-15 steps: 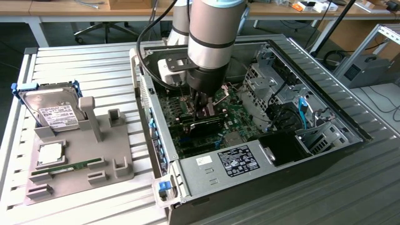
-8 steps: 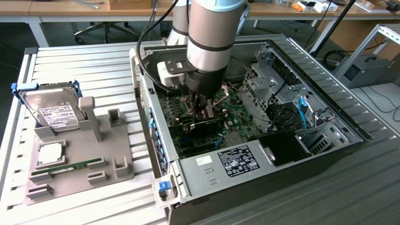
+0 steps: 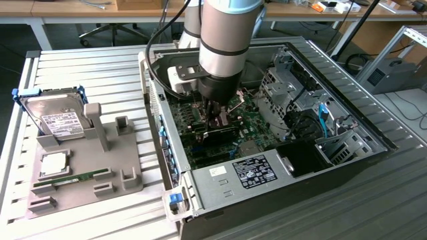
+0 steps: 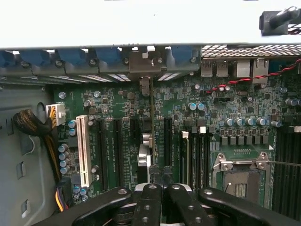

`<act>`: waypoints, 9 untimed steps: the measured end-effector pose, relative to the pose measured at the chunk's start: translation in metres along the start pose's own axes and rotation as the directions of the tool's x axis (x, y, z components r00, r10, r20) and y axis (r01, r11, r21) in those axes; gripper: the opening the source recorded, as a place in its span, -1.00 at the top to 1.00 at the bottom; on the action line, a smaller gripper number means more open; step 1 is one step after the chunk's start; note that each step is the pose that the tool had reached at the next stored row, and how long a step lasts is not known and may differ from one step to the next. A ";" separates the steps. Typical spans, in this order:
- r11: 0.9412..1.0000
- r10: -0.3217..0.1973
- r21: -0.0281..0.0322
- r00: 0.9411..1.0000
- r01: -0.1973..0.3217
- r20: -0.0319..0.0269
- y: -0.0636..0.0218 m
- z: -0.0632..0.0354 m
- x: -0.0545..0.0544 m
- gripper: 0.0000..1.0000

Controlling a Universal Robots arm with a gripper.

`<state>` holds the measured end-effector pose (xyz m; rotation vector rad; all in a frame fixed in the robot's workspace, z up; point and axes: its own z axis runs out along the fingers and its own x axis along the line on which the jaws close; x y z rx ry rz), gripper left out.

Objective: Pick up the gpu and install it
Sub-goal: 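Press down on the gpu until it lock into place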

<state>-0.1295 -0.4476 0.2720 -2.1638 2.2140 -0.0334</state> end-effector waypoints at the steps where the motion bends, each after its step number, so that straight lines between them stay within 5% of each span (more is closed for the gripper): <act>1: 1.000 0.000 0.000 1.000 0.000 0.000 0.0001 0.0004 0.000 0.79; 9: 1.000 0.000 0.000 1.000 0.000 0.000 0.0008 0.0009 0.000 0.79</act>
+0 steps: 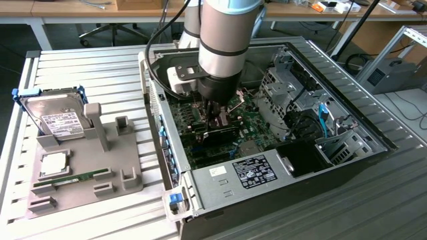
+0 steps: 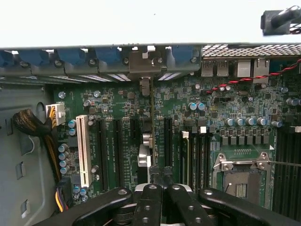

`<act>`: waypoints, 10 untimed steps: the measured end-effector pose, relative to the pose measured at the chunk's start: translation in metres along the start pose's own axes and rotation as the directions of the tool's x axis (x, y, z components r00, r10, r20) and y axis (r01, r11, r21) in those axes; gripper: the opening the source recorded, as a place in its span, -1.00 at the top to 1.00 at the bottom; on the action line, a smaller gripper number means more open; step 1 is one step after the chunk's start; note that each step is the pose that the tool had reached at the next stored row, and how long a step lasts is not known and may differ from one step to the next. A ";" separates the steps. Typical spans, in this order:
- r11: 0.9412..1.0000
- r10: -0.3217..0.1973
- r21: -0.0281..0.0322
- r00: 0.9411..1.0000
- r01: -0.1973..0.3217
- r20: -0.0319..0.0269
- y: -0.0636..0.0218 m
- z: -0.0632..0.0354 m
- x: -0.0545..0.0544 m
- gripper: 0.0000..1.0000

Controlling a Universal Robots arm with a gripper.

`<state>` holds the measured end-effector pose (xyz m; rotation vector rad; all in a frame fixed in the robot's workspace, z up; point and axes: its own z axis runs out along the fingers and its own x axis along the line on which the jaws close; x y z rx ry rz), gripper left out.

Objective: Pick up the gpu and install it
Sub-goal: 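Press down on the gpu until it lock into place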

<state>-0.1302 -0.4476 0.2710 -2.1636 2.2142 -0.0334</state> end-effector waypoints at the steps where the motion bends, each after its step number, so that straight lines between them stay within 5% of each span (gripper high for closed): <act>1: 1.000 0.000 0.000 1.000 0.000 0.000 0.0005 0.0000 0.000 0.79; 10: 1.000 0.000 0.000 1.000 0.000 0.000 0.0026 0.0003 0.000 0.79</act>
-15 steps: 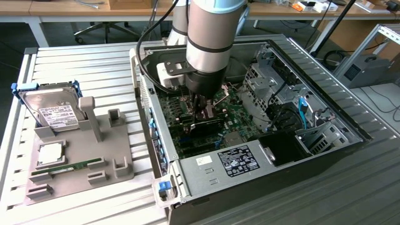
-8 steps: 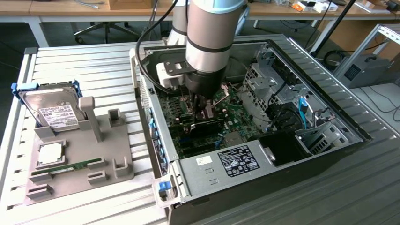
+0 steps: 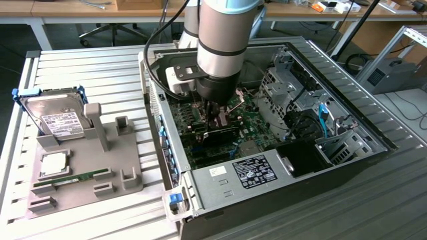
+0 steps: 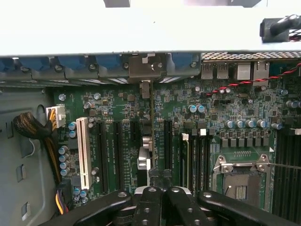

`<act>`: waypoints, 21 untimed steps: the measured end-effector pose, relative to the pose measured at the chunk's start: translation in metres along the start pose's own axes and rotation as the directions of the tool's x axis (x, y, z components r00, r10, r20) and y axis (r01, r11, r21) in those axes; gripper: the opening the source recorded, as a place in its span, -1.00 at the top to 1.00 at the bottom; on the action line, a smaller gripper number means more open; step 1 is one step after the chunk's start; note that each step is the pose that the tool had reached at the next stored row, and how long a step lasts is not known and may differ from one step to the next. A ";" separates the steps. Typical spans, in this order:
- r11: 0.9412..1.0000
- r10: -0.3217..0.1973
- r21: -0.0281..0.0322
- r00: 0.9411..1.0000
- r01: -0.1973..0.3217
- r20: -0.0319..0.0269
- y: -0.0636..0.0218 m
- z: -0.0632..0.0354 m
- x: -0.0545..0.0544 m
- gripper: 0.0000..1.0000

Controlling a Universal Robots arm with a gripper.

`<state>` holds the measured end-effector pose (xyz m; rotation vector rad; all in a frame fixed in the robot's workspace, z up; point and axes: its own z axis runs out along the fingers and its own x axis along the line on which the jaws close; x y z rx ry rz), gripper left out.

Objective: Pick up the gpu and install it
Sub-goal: 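Press down on the gpu until it lock into place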

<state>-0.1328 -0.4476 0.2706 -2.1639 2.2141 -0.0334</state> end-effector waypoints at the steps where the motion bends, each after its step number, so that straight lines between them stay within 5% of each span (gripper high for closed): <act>1: 1.000 0.000 0.000 1.000 0.000 0.000 0.0000 0.0000 0.000 0.79; 15: 1.000 0.000 -0.001 1.000 0.000 -0.004 -0.0007 -0.0024 0.000 0.79; 21: 1.000 0.000 -0.012 1.000 0.000 -0.010 -0.0060 -0.0049 0.000 0.79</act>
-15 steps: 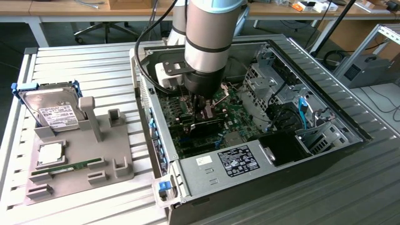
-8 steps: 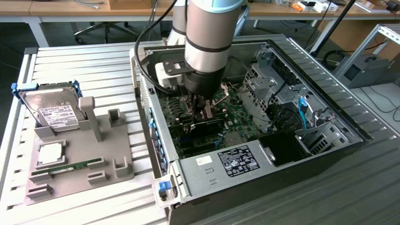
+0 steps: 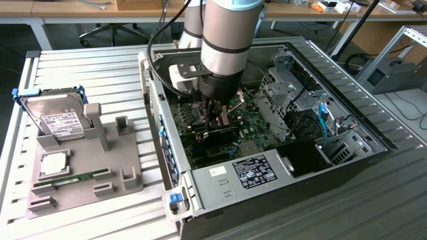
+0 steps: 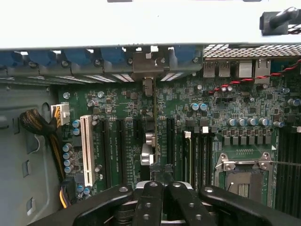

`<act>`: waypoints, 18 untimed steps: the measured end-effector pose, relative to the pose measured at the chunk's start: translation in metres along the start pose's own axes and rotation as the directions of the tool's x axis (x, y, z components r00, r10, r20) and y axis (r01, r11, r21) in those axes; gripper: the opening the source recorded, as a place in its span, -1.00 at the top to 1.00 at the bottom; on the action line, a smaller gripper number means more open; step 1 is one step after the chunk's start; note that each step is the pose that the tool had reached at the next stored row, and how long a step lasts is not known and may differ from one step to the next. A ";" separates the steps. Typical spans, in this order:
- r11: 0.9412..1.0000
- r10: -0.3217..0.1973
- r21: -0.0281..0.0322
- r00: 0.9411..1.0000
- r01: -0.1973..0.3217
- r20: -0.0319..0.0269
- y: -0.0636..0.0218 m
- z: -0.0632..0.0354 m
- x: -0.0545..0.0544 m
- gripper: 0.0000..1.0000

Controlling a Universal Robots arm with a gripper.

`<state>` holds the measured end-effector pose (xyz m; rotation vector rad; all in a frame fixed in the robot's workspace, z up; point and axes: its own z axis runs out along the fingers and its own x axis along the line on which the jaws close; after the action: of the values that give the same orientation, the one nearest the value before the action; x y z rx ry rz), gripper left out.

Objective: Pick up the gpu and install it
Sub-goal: 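Press down on the gpu until it lock into place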

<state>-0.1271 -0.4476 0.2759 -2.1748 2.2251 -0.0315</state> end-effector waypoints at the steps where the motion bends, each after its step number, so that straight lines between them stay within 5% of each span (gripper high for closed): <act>1: 1.000 0.000 -0.001 1.000 0.000 0.000 -0.0003 -0.0010 0.000 0.79; 18: 1.000 0.000 -0.002 1.000 0.000 0.000 -0.0019 -0.0169 0.000 0.79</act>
<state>-0.1258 -0.4476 0.2928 -2.1754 2.2260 -0.0296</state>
